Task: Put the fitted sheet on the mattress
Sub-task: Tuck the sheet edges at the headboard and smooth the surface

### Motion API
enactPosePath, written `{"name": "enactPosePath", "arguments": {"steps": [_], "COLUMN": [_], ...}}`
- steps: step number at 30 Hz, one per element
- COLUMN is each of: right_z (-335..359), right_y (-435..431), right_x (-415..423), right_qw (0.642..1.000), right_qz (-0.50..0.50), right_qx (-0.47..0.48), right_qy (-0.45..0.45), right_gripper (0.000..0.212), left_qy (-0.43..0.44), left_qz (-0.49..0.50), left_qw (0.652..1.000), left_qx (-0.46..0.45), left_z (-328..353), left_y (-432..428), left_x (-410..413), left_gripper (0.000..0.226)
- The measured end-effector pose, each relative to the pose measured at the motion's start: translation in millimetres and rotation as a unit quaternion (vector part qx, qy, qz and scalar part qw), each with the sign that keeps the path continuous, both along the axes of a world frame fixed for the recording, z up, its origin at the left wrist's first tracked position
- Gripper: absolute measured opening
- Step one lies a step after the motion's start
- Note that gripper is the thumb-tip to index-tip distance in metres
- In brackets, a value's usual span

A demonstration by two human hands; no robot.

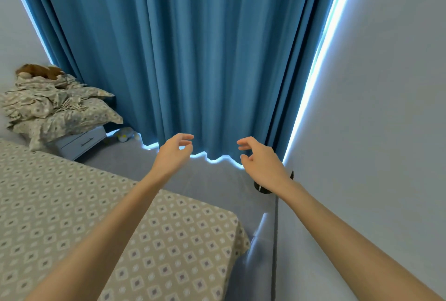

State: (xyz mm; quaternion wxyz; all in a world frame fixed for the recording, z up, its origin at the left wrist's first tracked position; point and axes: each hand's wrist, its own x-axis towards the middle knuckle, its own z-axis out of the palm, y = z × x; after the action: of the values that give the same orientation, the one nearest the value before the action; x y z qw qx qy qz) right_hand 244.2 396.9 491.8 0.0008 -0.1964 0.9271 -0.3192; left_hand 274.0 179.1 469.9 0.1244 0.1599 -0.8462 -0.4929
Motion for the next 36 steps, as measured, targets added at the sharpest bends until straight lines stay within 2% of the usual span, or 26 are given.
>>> {"name": "enactPosePath", "arguments": {"steps": [3,9,14,19,23,29,36], "right_z": [4,15,13,10,18,23,3], "right_y": [-7,-24,-43,-84,-128,-205,-339], "right_x": [-80,-186,-282,-400,-486,-568,-624], "right_qw": [1.0,0.999,0.997,0.99,0.983,0.967,0.924], "right_qz": [0.016,0.038,0.07,0.126,0.165,0.231,0.366], "right_qx": [-0.005,-0.03,-0.041,-0.066,-0.082,-0.094,-0.085], "right_qy": [-0.011,-0.009,0.004,0.014,-0.013,-0.044,-0.062], "right_gripper": [0.038,0.036,0.034,0.033,0.033,0.031,0.032], "left_qy": [0.008,0.01,0.042,0.075,0.083,0.081,0.057], "left_qz": [0.033,0.053,0.084,0.127,0.172,0.27,0.389], "left_qw": [0.999,0.998,0.994,0.985,0.975,0.948,0.913], "left_qx": [0.015,0.017,0.056,0.087,0.111,0.147,0.106], "left_z": [6,14,10,-4,0,2,-7], "left_y": [1,-3,-23,-52,-86,-148,-237], "left_x": [-68,-158,-244,-346,-421,-477,-497], "left_gripper": [0.033,0.035,0.031,0.029,0.029,0.029,0.028]}}
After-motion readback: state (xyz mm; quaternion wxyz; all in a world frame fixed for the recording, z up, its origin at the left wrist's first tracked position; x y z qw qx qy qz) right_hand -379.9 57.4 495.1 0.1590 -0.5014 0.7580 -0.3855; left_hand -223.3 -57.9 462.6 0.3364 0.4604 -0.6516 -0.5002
